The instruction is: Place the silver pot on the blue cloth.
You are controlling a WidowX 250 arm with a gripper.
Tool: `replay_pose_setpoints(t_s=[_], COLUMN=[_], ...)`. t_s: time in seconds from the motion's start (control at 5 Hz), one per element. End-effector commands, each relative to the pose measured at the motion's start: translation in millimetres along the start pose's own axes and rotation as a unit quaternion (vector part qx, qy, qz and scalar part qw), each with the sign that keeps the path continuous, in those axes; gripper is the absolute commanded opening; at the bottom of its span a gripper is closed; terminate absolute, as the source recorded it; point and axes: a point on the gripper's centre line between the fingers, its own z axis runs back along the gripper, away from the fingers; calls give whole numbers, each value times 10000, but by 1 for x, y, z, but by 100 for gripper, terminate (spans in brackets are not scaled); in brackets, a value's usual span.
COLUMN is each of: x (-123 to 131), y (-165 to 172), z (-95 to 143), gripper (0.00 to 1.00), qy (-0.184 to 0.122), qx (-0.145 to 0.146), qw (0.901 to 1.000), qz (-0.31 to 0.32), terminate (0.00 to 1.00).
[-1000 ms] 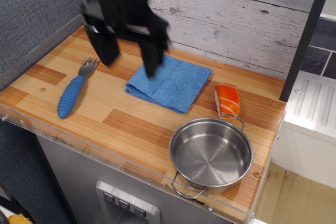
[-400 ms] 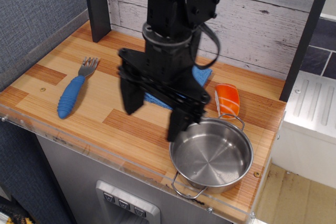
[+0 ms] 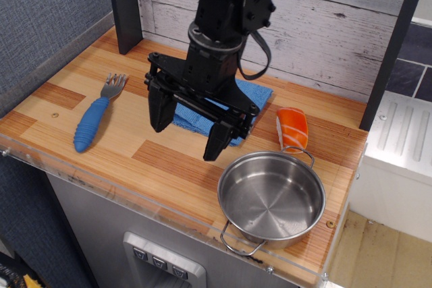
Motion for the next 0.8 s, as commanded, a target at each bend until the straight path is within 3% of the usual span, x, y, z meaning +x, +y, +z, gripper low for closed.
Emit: replay_pose_setpoints(t_s=[0.0, 0.2, 0.6], x=[13, 23, 49], y=[-5, -7, -1], z=[-3, -9, -29], gripper=[100, 100, 100], qy=[-589, -795, -639], qx=[-849, -1117, -1148], qw=[9946, 9898, 9796], qz=[-13, -376, -1521], terminate=[0, 0, 0])
